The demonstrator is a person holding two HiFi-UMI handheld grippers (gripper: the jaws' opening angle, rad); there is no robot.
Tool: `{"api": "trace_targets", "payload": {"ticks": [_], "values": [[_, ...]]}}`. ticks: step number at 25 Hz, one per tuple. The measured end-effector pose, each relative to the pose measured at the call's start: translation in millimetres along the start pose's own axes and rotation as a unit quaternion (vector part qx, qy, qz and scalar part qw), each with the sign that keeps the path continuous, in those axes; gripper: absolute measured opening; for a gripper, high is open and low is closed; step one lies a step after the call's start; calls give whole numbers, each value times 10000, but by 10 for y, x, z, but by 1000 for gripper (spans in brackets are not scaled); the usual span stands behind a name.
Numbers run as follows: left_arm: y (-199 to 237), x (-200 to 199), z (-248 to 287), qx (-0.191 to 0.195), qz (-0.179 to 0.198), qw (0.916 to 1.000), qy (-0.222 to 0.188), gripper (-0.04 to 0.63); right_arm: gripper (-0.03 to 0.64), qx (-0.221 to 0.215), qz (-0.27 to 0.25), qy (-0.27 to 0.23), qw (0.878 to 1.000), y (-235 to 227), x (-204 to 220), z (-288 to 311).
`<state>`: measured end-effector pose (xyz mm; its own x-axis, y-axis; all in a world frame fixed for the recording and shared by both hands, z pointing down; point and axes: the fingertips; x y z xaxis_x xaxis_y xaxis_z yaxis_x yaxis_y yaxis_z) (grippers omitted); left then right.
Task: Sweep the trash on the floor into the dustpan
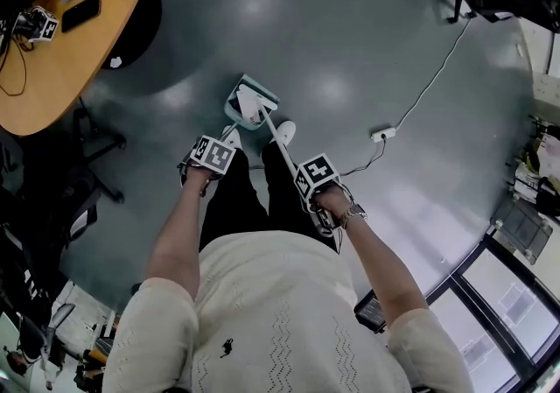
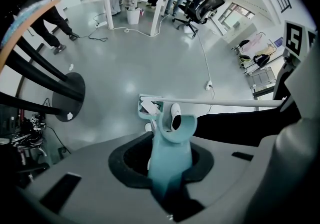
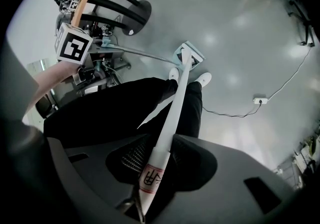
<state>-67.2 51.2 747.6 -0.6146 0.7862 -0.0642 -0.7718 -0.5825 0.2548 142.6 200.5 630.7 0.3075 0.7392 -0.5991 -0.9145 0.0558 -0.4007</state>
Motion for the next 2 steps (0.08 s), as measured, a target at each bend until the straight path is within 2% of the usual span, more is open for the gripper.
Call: {"api": "trace_targets", "payload": {"ticks": [2], "values": [[10, -3, -6, 10, -5, 10000, 1, 92, 133, -9, 9, -10, 10000, -4, 4, 3]]}}
Point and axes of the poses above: the fingertips, and each gripper's own axes: z forward along the fingers, y to its left, x out of its underside, and after that the axes turned 4 degrees about y, right-handed
